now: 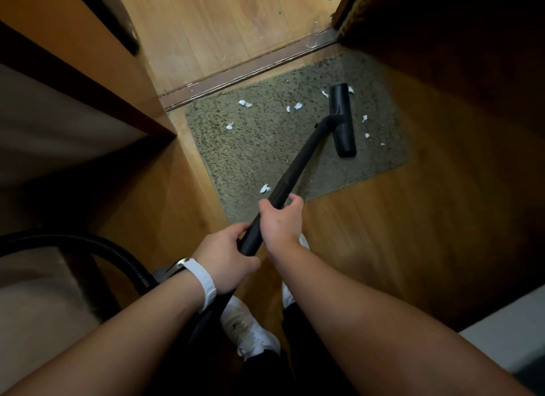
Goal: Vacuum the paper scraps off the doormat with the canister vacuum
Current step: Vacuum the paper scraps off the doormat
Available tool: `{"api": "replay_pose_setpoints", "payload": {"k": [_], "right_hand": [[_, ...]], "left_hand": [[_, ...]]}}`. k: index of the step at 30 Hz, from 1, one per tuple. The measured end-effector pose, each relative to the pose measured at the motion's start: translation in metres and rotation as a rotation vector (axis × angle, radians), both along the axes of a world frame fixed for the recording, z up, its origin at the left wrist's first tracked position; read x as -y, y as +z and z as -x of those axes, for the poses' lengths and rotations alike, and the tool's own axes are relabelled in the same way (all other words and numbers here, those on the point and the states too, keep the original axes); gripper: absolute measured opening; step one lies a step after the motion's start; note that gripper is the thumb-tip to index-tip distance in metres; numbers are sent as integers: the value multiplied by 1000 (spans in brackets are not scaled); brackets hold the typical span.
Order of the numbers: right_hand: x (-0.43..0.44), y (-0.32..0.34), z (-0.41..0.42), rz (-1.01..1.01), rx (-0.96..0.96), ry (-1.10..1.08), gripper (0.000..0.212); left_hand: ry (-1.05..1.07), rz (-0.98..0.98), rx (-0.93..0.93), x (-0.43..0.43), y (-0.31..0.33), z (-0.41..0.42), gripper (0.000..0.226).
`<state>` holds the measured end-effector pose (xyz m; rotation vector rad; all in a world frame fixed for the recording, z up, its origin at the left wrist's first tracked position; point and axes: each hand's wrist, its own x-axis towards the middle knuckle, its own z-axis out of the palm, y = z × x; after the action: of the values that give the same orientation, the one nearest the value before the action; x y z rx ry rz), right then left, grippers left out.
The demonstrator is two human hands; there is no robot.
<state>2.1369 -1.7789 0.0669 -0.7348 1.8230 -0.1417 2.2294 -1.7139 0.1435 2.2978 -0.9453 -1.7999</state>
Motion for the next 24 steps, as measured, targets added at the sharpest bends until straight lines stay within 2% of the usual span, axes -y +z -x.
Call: {"api": "replay_pose_setpoints", "payload": {"k": [6,11,24], "right_hand": [[29,-4,18,13,-12,2,50],[48,-4,26,35,-51,14,58],[70,-6,54,37,1,-14,51]], "left_hand": [[39,6,-40,27,-6,18,52],[37,19,-69,49,-9,33,39],[-2,40,-66,67,-17,57,33]]}}
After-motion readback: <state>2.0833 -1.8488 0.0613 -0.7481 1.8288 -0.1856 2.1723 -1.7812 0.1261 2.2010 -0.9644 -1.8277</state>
